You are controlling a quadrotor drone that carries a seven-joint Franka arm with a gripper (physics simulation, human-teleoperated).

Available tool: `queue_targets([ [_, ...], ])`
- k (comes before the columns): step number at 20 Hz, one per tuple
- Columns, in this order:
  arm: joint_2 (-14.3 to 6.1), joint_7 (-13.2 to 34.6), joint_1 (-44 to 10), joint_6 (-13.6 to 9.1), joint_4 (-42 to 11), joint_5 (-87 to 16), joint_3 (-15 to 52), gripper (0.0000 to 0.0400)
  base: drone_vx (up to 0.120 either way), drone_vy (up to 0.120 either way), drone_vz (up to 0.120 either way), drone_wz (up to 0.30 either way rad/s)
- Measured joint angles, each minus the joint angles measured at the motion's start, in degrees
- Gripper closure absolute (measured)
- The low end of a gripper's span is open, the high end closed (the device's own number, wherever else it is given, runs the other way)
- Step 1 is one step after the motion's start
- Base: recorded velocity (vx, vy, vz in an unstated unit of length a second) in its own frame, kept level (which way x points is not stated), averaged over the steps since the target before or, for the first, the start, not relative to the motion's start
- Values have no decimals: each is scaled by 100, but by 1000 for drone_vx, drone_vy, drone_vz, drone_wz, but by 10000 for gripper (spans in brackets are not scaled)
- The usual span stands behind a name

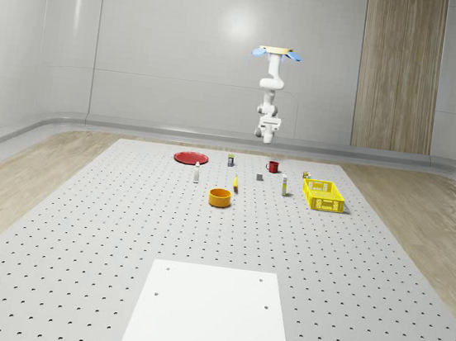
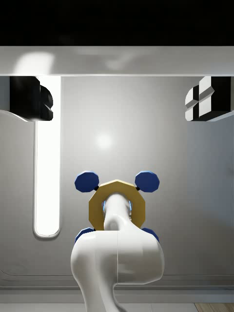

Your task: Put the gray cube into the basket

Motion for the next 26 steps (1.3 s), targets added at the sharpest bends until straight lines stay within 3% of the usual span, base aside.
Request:
queue_targets([
  [14, -31, -3, -10, 45, -14, -5, 10, 0, 120, -117, 0, 0],
  [26, -66, 3, -26, 97, -49, -62, 54, 0, 120, 0, 0, 0],
])
